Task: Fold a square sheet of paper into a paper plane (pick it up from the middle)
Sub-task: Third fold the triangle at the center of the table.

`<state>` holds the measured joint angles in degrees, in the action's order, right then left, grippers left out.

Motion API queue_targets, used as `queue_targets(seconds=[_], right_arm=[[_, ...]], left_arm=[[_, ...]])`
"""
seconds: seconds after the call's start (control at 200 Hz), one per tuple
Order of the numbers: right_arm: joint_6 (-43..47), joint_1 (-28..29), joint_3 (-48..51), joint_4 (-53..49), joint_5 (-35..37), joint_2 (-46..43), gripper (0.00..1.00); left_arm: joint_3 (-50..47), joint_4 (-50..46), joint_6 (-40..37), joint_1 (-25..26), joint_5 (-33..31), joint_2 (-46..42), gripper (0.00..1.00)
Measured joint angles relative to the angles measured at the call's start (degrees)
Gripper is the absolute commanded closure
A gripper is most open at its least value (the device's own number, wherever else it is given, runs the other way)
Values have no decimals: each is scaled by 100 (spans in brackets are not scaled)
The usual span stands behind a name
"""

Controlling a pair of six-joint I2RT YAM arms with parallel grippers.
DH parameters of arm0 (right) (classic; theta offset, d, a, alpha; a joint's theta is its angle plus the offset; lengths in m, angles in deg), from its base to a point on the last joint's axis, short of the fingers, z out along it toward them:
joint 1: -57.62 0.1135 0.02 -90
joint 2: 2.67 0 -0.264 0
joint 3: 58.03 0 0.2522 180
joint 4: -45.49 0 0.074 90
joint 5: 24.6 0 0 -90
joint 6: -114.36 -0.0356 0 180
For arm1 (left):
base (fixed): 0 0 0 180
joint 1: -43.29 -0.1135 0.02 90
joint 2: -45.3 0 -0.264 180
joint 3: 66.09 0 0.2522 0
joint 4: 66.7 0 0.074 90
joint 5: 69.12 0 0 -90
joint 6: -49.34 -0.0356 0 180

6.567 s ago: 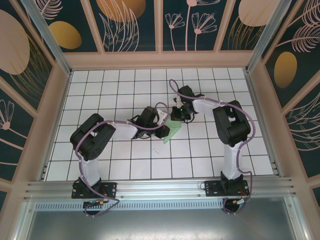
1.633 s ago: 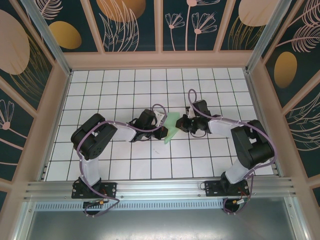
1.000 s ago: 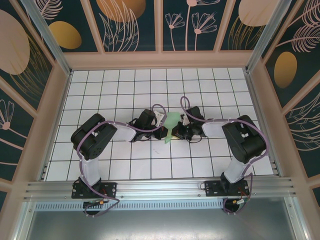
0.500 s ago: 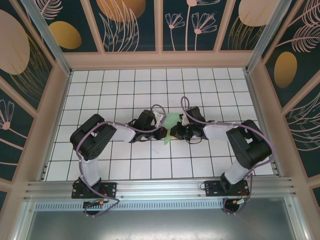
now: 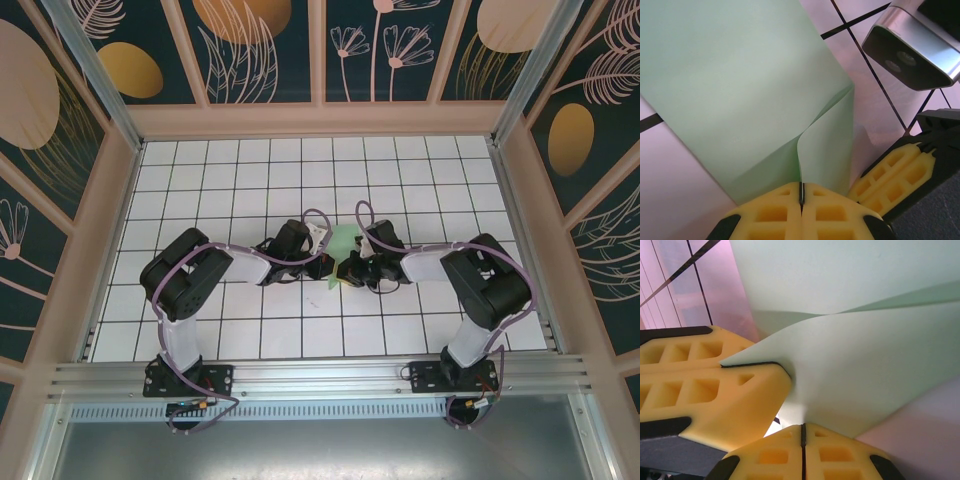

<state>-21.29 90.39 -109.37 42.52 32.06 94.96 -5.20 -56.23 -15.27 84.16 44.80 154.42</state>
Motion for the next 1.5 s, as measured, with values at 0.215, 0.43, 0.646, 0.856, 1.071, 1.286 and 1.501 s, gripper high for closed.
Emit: queue_targets(seconds=[0.215, 0.43, 0.646, 0.856, 1.071, 1.286, 1.501], right_arm=[[-116, 63, 164, 4, 24, -396, 89], [-387, 282, 319, 306, 0, -531, 89], [-538, 352, 365, 544, 70, -170, 89], [-577, 363, 365, 619, 66, -109, 89], [-592, 396, 367, 529, 103, -339, 87], [-632, 452, 376, 538, 201, -658, 88], [-748, 660, 380, 588, 251, -391, 89]], left_arm=[[-7, 4, 20, 0, -2, 0, 100], [-7, 4, 26, 0, -2, 0, 100], [-7, 4, 28, 0, 0, 0, 100], [-11, 2, 42, 0, -4, -7, 100], [-11, 2, 42, 0, -7, -9, 100], [-11, 2, 44, 0, -22, -11, 100], [-11, 2, 48, 0, -22, -11, 100]])
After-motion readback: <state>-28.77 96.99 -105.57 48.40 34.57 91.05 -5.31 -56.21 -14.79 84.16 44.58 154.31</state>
